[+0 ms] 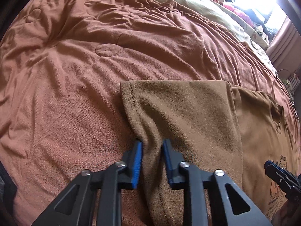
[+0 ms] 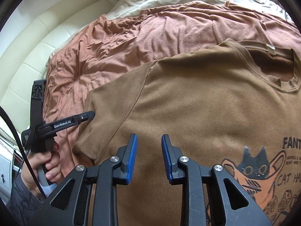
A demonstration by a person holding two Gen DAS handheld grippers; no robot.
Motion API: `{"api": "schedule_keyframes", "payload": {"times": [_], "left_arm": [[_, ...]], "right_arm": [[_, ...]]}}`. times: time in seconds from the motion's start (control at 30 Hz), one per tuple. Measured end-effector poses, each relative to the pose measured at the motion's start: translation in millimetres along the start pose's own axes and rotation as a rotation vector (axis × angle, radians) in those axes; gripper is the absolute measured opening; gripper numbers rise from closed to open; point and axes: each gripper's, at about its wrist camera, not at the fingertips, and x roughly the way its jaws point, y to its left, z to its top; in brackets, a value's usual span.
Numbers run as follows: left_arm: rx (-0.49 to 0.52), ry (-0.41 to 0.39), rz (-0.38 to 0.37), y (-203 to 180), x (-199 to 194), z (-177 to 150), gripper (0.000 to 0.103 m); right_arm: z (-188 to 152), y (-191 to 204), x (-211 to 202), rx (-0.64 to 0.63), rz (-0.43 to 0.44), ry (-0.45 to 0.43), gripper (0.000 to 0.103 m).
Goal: Fold small clothes
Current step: 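Close the left gripper on the brown T-shirt's sleeve hem, then fold the sleeve over the shirt body with the left gripper while the right gripper pins the body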
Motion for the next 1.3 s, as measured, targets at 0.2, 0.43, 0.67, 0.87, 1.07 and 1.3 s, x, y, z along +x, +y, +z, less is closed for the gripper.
{"api": "schedule_keyframes", "payload": {"times": [0.2,0.43,0.67,0.87,1.07,1.3], "left_arm": [[0.028,-0.074,0.006,-10,-27,8,0.006],[0.089,-0.127,-0.037,-34,-61,19,0.006],[0.130,-0.149,-0.080,-65,-81,24,0.006],[0.186,-0.154,-0.112,-99,-91,24,0.006],[0.216,-0.148,-0.147,-128,-94,20,0.006],[0.258,-0.122,-0.161,-159,-88,11,0.006]], "right_arm": [[8,3,24,0.039,0.055,0.009,0.024],[8,10,63,0.067,0.087,0.079,0.005],[13,2,74,0.160,0.123,0.079,0.001],[16,-15,64,0.216,0.210,0.075,0.001],[19,-25,38,0.181,0.151,0.058,0.002],[19,-48,-3,0.196,0.079,0.026,0.048]]}}
